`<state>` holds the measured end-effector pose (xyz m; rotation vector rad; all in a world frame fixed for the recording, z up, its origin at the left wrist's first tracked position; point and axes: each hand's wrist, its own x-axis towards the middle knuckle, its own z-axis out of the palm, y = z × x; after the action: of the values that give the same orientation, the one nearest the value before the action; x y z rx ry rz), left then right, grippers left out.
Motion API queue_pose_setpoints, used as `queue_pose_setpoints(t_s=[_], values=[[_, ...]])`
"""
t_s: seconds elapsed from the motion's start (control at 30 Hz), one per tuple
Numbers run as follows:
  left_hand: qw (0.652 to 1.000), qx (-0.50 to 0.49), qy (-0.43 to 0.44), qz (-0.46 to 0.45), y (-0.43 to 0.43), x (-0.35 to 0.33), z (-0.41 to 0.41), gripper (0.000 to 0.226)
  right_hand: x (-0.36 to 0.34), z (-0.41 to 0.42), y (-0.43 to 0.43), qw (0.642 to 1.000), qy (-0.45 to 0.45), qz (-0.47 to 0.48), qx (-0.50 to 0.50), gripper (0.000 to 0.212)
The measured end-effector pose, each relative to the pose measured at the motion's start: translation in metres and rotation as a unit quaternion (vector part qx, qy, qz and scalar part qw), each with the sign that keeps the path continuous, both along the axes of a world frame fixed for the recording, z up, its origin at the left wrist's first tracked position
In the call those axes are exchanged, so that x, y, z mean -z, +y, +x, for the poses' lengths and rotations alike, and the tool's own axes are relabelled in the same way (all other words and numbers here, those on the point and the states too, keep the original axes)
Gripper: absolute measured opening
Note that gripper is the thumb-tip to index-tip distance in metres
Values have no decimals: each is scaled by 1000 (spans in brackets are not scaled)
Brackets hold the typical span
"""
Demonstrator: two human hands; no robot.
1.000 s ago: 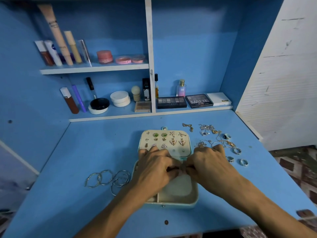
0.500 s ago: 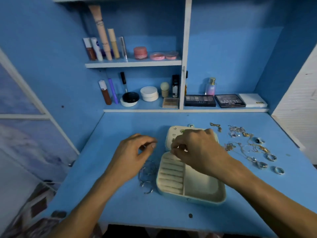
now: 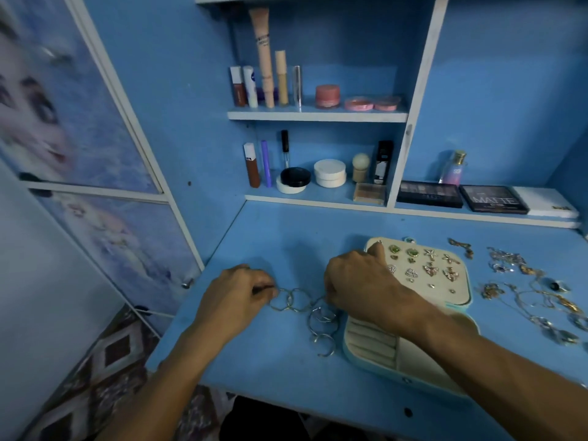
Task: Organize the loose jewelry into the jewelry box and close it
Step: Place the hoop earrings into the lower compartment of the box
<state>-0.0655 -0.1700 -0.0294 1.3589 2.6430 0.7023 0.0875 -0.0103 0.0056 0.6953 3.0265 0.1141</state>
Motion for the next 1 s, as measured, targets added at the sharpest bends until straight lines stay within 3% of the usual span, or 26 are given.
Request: queue_pose_setpoints(t_s=[0.47, 0.87, 1.0], values=[[998, -12, 44, -32, 7, 3, 7, 15, 8, -1, 4, 1000, 21, -19, -1, 13], [999, -34, 3, 32, 10, -3, 3, 13, 11, 0, 9, 999, 29, -15, -25, 15], [997, -29, -9, 69, 11, -3, 4, 14, 6, 0, 7, 999, 18, -29, -33, 6]])
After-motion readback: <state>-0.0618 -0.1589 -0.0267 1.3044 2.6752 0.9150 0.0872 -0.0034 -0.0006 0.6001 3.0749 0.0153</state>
